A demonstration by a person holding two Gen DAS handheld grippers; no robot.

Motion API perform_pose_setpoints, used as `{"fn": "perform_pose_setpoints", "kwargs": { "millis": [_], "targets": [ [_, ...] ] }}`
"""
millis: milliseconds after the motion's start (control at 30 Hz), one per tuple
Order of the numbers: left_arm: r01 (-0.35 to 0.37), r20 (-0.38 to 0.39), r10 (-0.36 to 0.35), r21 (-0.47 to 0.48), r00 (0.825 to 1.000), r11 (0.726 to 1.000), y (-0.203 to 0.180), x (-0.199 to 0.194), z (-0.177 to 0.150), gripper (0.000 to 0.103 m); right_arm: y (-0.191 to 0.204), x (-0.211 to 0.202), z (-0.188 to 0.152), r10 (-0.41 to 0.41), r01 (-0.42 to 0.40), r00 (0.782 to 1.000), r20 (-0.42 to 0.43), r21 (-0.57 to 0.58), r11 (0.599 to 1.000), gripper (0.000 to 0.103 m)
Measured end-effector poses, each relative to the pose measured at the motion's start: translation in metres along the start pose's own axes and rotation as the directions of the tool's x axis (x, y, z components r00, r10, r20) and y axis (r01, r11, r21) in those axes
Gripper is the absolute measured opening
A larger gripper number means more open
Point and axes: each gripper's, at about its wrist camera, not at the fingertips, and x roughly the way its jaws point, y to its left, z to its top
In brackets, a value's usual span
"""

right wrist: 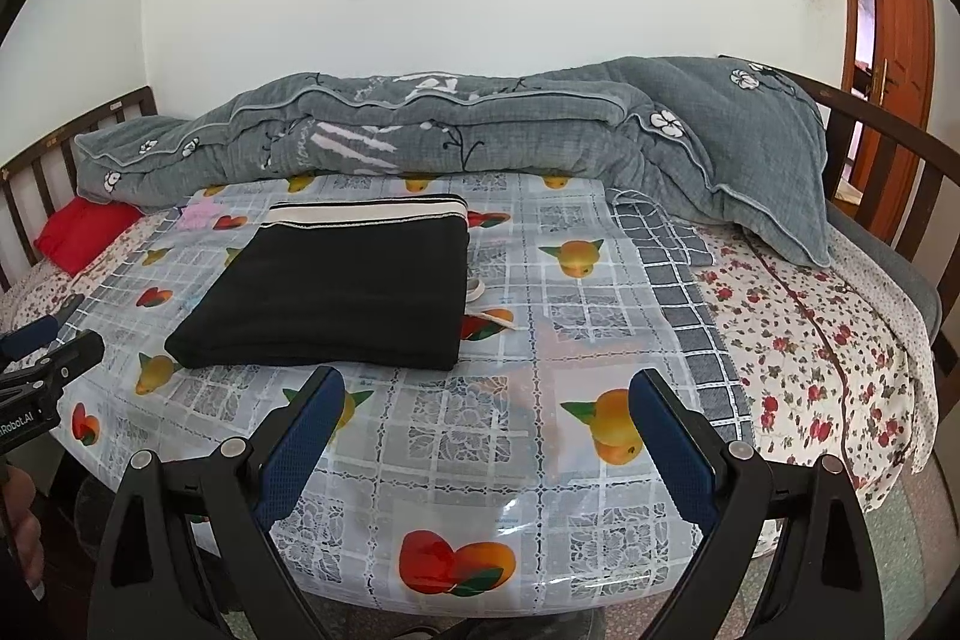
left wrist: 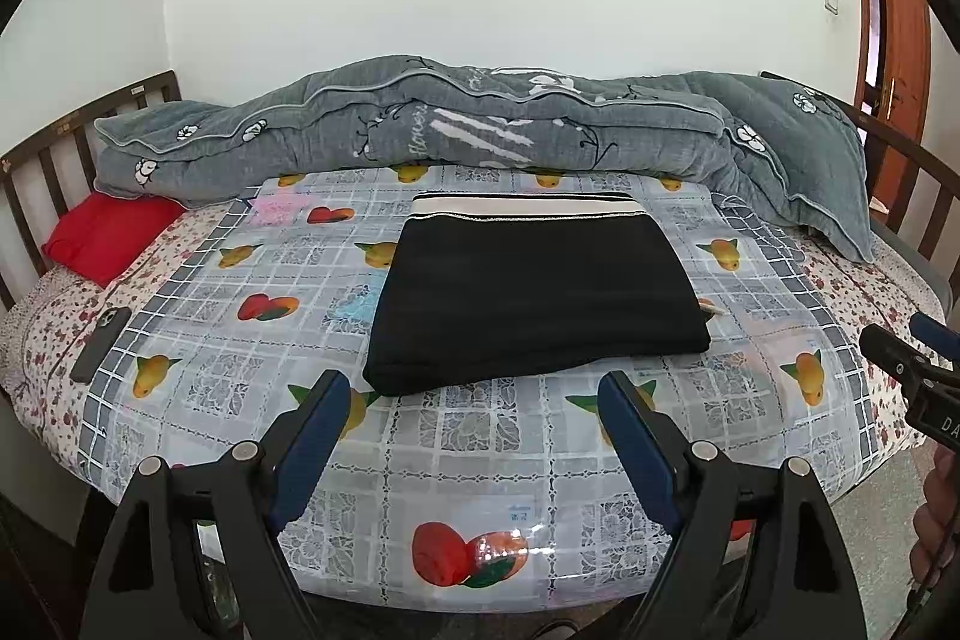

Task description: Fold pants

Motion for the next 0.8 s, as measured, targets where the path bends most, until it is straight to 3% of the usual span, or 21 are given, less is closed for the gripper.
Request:
{"fn": "perform_pose_setpoints", "kwargs": {
  "millis": [800],
  "targets": [
    [-0.001, 0.002, 0.001, -0.005, 1.0, 1.0, 0.004, -0.002, 0.001, 0.084, 0.008, -0.01, 0.002, -0.008, 0.008, 1.0, 0.019, -0.004, 1.0, 0.094]
  ]
}}
